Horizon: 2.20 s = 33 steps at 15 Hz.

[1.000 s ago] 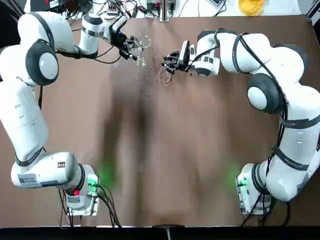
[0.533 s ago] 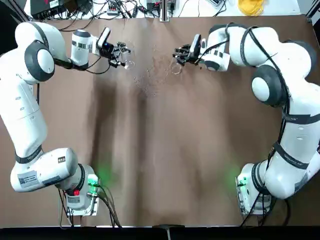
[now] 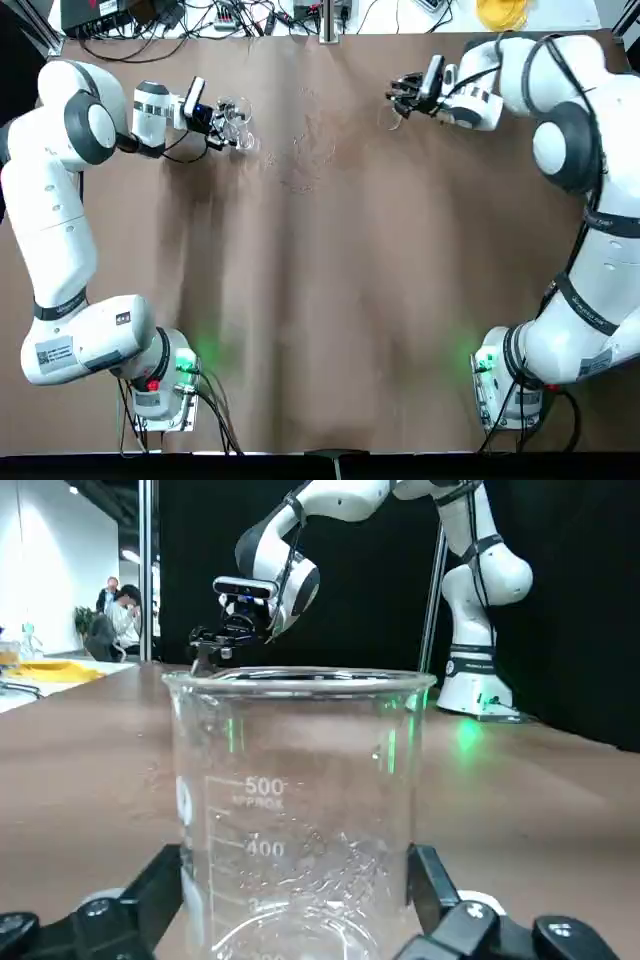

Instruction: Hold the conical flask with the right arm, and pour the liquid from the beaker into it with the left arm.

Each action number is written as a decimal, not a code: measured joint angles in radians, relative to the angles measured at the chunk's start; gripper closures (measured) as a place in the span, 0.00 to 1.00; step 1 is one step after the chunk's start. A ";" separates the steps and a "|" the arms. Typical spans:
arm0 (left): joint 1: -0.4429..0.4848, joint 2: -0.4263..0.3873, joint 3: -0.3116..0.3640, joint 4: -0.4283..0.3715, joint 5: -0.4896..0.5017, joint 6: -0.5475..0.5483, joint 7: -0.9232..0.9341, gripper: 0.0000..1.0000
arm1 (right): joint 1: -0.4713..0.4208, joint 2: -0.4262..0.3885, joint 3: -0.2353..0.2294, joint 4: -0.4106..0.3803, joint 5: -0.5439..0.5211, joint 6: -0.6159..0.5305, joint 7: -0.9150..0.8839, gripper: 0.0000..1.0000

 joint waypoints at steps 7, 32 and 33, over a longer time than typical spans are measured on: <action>-0.001 0.113 0.007 0.078 -0.022 0.004 0.096 0.04 | -0.469 -0.033 0.007 -0.033 -0.589 -0.383 0.091 0.61; 0.012 -0.291 0.192 0.131 0.330 0.012 -0.616 0.00 | -0.734 0.044 -0.017 0.214 -1.060 -0.517 0.413 0.24; 0.005 -0.332 0.181 0.131 0.371 0.012 -0.705 0.00 | -0.733 0.043 -0.014 0.258 -1.120 -0.521 0.497 0.25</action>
